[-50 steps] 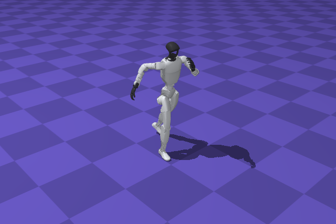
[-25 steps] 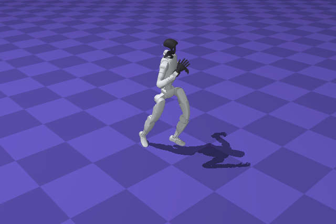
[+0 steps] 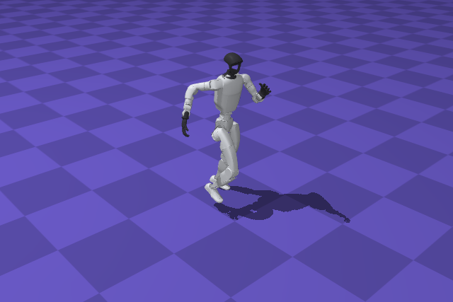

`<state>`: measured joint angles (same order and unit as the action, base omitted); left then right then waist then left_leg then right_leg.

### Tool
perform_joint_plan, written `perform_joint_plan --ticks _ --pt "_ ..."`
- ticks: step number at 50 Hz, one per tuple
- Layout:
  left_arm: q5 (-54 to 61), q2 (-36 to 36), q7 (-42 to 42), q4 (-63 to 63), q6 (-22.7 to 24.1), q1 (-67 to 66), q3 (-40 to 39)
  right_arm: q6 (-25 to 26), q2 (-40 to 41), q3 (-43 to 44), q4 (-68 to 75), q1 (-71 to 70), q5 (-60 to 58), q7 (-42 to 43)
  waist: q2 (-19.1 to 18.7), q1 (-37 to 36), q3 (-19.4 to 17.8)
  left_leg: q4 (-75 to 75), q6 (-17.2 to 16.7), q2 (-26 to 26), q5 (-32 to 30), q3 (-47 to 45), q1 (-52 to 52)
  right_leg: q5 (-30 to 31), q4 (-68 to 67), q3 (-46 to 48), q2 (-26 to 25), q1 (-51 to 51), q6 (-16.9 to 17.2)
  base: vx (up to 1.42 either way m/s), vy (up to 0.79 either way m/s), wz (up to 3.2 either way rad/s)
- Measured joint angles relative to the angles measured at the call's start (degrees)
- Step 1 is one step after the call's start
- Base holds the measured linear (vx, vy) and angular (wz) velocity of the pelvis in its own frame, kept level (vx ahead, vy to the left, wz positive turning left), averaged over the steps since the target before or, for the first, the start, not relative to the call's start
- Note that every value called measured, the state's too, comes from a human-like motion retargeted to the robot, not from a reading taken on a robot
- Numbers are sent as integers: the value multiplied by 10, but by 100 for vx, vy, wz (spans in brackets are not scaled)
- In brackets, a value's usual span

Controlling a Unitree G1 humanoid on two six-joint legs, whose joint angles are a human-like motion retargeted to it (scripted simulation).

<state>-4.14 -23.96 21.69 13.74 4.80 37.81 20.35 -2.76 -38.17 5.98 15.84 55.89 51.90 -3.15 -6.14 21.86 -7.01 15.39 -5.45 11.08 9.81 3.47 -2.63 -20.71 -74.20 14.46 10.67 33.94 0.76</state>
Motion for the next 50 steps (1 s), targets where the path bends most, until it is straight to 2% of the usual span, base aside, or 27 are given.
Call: perform_joint_plan --ticks 2,3,4,5,7,9,11,12,13,14,16,18,20,22,23,25,27,28,30,32,36,38,40,42,45,47,50 --pt "133 -56 -7 73 54 81 17 31 -21 53 -10 59 10 -51 -27 31 14 -68 -7 27 -136 8 -34 76 127 0 -20 -26 13 108 -65 14" --pt "214 -80 -22 102 85 123 15 45 -23 75 -8 77 2 -74 -33 38 17 -88 -9 35 -171 -3 -49 115 198 -2 -23 -47 27 108 -68 15" --pt "242 -88 -28 122 101 142 13 50 -22 85 -5 89 -5 -82 -30 46 26 -94 -7 37 -178 -20 -58 143 260 -2 -14 -66 37 109 -70 32" --pt "246 -88 -31 138 110 150 11 50 -18 89 0 99 -14 -83 -23 54 40 -93 -3 36 -171 -41 -64 164 319 -1 1 -85 45 107 -70 18" --pt "236 -106 16 167 144 129 -34 56 -6 107 31 59 -89 -85 -8 47 27 -52 22 27 -113 -94 -87 206 477 6 21 -157 63 105 -67 -25" --pt "197 -128 61 171 142 55 -82 63 3 101 36 18 -142 -81 19 36 24 17 39 7 -46 -117 -96 223 585 14 49 -211 77 106 -69 -65" --pt "188 -145 47 159 120 -49 -136 75 14 87 24 -25 -175 -92 48 12 23 108 48 -12 14 -128 -93 241 636 13 74 -245 85 104 -66 -112" --pt "196 -150 23 148 106 -106 -165 77 18 76 16 -50 -189 -95 58 -4 21 165 51 -16 44 -132 -85 233 641 8 81 -257 86 101 -61 -142" --pt "216 -150 -7 133 91 -165 -195 73 19 61 5 -77 -204 -88 62 -22 16 231 54 -13 76 -136 -68 193 628 -3 79 -263 84 98 -56 -152" --pt "240 -145 -31 110 77 -223 -220 57 17 38 -4 -112 -231 -57 60 -42 10 304 59 -3 112 -139 -44 128 601 -17 70 -262 81 95 -50 -161" --pt "302 -114 -60 40 53 -337 -252 17 10 -21 -9 -207 -308 64 43 -88 -7 455 72 18 187 -132 21 -19 518 -51 40 -242 73 89 -36 -178" --pt "407 -58 -70 -70 29 -446 -245 -1 19 -77 6 -337 -373 202 25 -136 -31 585 86 8 247 -107 92 -121 421 -83 15 -214 57 85 -19 -184" --pt "544 -4 -67 -212 -2 -528 -203 -1 48 -121 12 -487 -394 274 19 -175 -48 680 107 -21 282 -93 171 -164 367 -108 0 -203 41 87 -11 -146" --pt "612 -4 -58 -337 -34 -586 -135 -13 72 -163 -53 -602 -373 263 34 -219 -38 721 142 -39 289 -120 251 -155 403 -127 -1 -224 35 96 -9 -87" --pt "607 -22 -66 -373 -51 -617 -106 -23 78 -186 -109 -641 -357 244 48 -247 -23 720 158 -45 285 -145 286 -133 442 -136 4 -242 33 105 -5 -58" --pt "520 -78 -116 -390 -66 -699 -95 -41 78 -212 -247 -686 -331 186 93 -311 16 669 174 -65 266 -201 338 -45 533 -150 25 -282 36 113 1 -39" --pt "412 -121 -187 -369 -50 -802 -161 -54 75 -209 -385 -699 -319 115 144 -371 45 554 168 -101 216 -249 353 103 610 -159 55 -322 56 120 10 -24" --pt "384 -130 -211 -363 -41 -845 -200 -60 74 -206 -442 -705 -309 86 164 -398 53 485 161 -116 181 -268 348 181 640 -162 66 -341 71 124 11 -24" --pt "374 -135 -234 -361 -25 -913 -273 -66 82 -211 -531 -716 -263 46 188 -445 57 335 145 -129 100 -305 315 295 686 -166 71 -382 98 125 10 -30" --pt "391 -138 -232 -369 -11 -945 -313 -70 94 -236 -578 -727 -203 19 182 -476 51 190 117 -120 40 -332 263 312 692 -165 45 -424 95 126 8 -32" --pt "377 -154 -249 -407 -16 -944 -316 -68 78 -256 -600 -703 -145 -42 117 -482 27 -16 44 -90 -24 -299 169 253 630 -156 -45 -517 63 124 13 30" --pt "340 -157 -270 -434 -35 -916 -293 -59 61 -250 -586 -660 -167 -59 78 -460 23 -54 12 -69 -56 -267 150 221 567 -143 -87 -540 48 119 13 113" --pt "304 -153 -287 -453 -51 -881 -270 -48 53 -242 -555 -613 -203 -74 53 -434 23 -52 -5 -53 -53 -263 140 171 460 -98 -98 -523 35 113 11 109" --pt "289 -143 -279 -461 -60 -823 -247 -38 54 -238 -498 -573 -232 -73 62 -413 15 2 29 -66 63 -272 142 90 299 -46 -43 -458 24 102 8 85" --pt "275 -127 -210 -478 -74 -665 -204 -45 72 -246 -353 -531 -333 22 118 -383 -13 146 141 -112 257 -250 182 -34 73 -65 53 -319 10 89 0 106" --pt "248 -130 -154 -449 -72 -535 -159 -40 87 -253 -238 -498 -426 120 140 -356 -29 211 174 -130 304 -218 196 -71 5 -113 52 -236 9 86 -8 157" --pt "243 -153 -104 -307 -26 -386 -77 -37 86 -257 -153 -424 -405 170 132 -292 -30 191 151 -128 303 -164 142 -87 27 -139 23 -165 5 95 -11 173"
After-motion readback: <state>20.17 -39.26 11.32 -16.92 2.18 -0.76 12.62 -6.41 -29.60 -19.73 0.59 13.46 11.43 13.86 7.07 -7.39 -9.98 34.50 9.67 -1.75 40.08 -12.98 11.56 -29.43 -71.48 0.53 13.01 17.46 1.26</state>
